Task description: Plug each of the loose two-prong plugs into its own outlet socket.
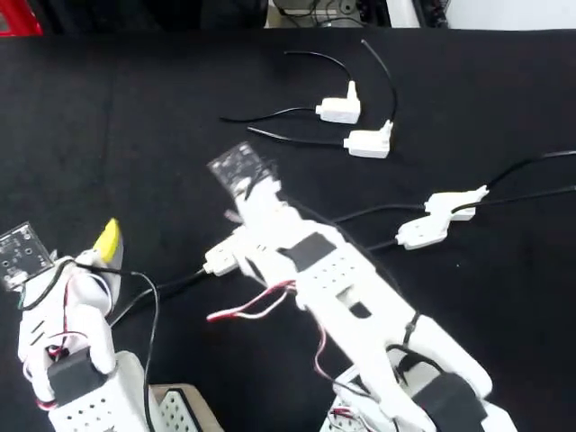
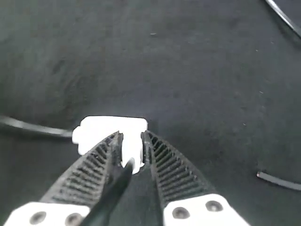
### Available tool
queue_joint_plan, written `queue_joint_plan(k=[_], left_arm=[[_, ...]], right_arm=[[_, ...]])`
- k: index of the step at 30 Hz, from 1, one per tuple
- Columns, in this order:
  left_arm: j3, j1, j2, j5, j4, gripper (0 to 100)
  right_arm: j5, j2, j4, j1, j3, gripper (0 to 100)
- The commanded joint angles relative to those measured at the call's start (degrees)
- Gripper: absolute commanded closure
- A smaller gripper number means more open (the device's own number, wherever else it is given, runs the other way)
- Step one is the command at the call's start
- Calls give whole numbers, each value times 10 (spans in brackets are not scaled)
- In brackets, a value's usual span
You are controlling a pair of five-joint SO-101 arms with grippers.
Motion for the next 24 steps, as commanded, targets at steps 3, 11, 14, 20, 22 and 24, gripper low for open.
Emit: queue_joint_plan(k=[3,11,14,20,22,24], left_arm=[[51,-22,-4,-55,2,663],[99,-19,-4,-134,3,664],[124,0,-4,-185,-1,664],[133,32,-4,-218,3,664],[134,32,-4,-219,3,664],[134,32,-4,-219,3,664]], right_arm=[[-31,38,-46,24,-32,987],[-33,108,-57,6,-52,987],[-33,108,-57,-7,-50,987],[-42,95,-56,2,-53,987],[-42,70,-52,4,-50,987],[-43,36,-22,2,-50,987]])
